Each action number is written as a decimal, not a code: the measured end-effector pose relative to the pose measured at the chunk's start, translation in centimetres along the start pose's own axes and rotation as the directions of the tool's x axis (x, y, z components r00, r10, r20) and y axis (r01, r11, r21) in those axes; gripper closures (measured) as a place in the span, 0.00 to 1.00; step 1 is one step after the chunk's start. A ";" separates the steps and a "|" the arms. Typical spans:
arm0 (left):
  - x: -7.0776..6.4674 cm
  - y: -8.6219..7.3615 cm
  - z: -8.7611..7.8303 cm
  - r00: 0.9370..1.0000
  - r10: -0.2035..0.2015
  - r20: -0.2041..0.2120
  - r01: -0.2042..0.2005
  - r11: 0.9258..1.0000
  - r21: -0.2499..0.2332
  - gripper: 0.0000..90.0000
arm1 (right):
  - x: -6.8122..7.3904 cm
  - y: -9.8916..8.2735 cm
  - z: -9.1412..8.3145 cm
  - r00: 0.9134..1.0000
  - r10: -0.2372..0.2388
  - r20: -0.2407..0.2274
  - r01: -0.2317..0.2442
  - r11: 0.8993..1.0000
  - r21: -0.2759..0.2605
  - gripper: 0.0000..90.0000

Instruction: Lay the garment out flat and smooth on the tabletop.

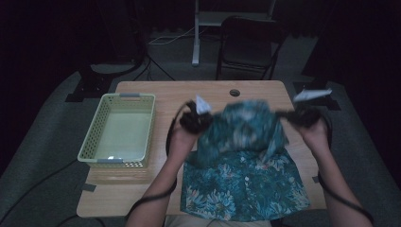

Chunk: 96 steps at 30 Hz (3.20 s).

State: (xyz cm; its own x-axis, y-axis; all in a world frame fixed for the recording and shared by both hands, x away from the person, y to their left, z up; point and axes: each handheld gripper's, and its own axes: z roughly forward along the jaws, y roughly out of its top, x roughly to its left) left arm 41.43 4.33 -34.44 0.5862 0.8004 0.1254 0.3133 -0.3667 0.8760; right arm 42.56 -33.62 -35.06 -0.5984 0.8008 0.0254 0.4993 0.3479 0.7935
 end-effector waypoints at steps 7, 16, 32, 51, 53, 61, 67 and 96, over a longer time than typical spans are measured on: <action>5.6 -0.5 1.5 0.976 -0.214 -0.024 0.215 0.975 0.052 0.56 | -4.0 4.3 -0.3 0.971 0.235 0.040 -0.229 0.968 -0.106 0.55; 3.6 -7.1 1.9 0.946 -0.251 0.206 0.230 0.965 0.122 0.56 | -1.8 -0.4 3.4 0.969 0.240 -0.057 -0.236 0.969 0.068 0.44; 0.1 -13.9 -1.0 0.935 -0.238 0.263 0.206 0.968 0.146 0.47 | 4.8 -3.4 7.1 0.985 0.046 -0.164 -0.008 0.974 0.228 0.46; -2.3 -17.4 -4.3 0.950 -0.224 0.219 0.187 0.966 0.179 0.24 | 6.5 -2.7 12.4 0.993 -0.045 -0.111 0.079 0.942 0.326 0.47; -2.2 -17.6 -4.5 0.952 -0.230 0.204 0.199 0.967 0.160 0.23 | 6.5 -2.7 12.5 0.993 -0.047 -0.109 0.080 0.940 0.331 0.47; -2.7 -18.2 -5.1 0.959 -0.209 0.194 0.180 0.971 0.159 0.23 | 6.7 -3.2 13.6 0.992 -0.071 -0.108 0.105 0.929 0.354 0.51; -2.8 -18.4 -5.1 0.962 -0.204 0.182 0.173 0.970 0.169 0.23 | 6.9 -3.3 13.8 0.991 -0.104 -0.079 0.126 0.922 0.365 0.57; -3.3 -18.2 -4.7 0.968 -0.162 0.190 0.121 0.970 0.212 0.23 | 2.7 -2.2 11.0 1.000 0.010 -0.017 -0.004 0.960 0.280 0.96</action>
State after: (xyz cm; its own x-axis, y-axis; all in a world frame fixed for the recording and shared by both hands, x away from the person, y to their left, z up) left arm 30.24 10.58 -48.64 0.6591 0.7441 -0.1091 0.5328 -0.3596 0.7661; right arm 46.74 -26.89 -43.41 -0.6044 0.7955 0.0436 0.6571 0.4669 0.5918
